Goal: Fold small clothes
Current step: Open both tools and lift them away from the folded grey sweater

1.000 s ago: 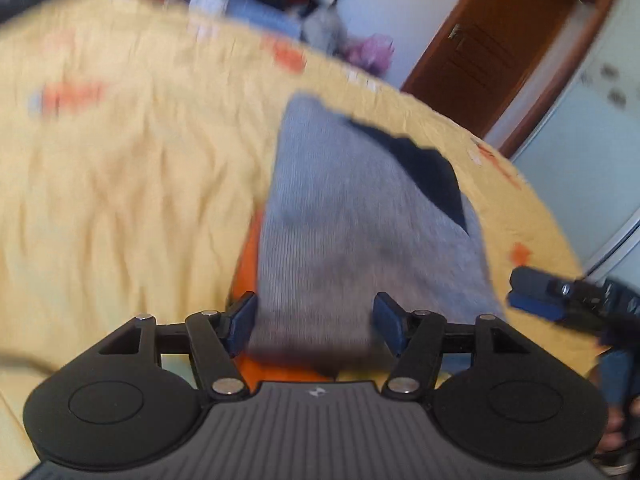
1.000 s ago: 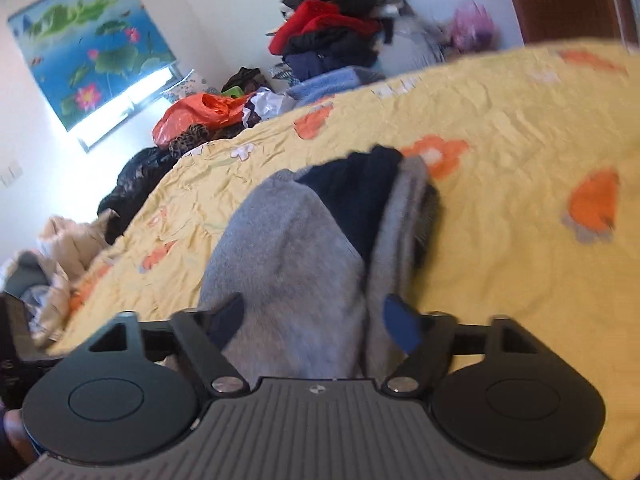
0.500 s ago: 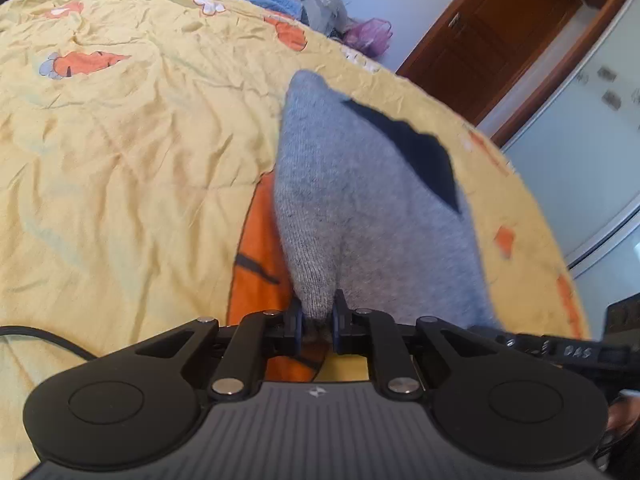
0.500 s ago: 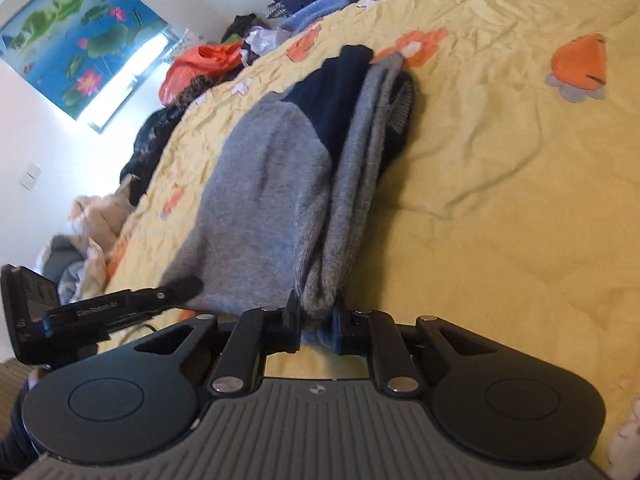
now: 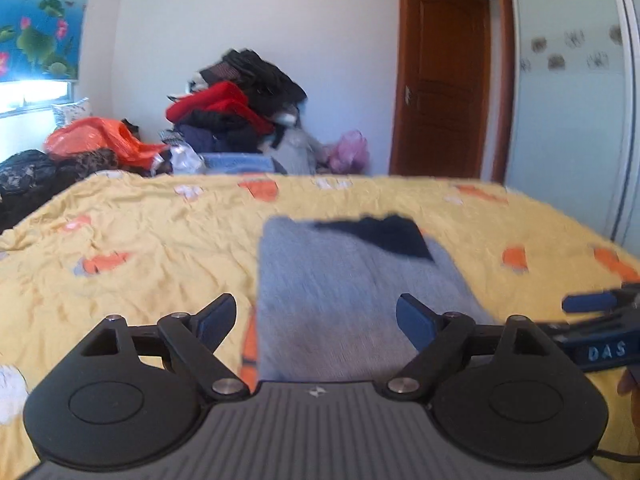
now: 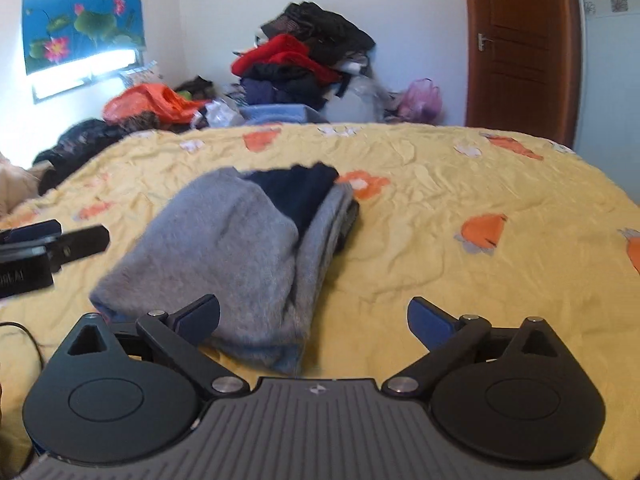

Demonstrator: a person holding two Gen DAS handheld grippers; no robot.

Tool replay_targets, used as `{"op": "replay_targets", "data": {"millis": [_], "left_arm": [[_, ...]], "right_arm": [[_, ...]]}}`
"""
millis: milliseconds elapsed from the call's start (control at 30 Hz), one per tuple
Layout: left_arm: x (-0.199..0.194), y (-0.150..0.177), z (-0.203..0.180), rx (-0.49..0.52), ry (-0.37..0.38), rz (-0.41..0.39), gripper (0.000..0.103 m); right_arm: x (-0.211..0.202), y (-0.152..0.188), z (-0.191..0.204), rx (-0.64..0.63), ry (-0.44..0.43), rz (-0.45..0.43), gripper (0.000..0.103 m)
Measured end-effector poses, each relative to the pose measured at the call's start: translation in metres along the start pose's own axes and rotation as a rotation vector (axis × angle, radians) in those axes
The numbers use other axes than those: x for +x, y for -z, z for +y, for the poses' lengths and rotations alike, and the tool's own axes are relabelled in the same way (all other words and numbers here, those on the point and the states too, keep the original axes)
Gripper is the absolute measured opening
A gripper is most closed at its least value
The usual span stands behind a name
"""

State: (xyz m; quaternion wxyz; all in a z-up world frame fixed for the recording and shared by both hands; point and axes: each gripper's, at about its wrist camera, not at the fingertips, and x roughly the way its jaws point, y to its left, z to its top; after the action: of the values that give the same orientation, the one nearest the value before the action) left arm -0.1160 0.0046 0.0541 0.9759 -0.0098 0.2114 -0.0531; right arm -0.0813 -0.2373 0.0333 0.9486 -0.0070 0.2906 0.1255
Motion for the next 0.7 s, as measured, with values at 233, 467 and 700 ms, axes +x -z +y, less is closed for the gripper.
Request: {"op": "replay_targets", "data": {"millis": [233,467,700], "left_arm": [[0.015,0.034,-0.007,0.026,-0.004,0.151,0.088],[0.026,0.039,0.001,-0.018,0.017,0.236,0.098],[0.032,0.038,-0.008,0.037,0.009,0.270,0.103]], "right_arm": [[0.017,0.039,0.017,0.033,0.066,0.153,0.103],[0.021,0.039,0.022,0.073,0.096,0.123,0.103],[0.024,0.039,0.019,0.103,0.105,0.105,0.103]]}}
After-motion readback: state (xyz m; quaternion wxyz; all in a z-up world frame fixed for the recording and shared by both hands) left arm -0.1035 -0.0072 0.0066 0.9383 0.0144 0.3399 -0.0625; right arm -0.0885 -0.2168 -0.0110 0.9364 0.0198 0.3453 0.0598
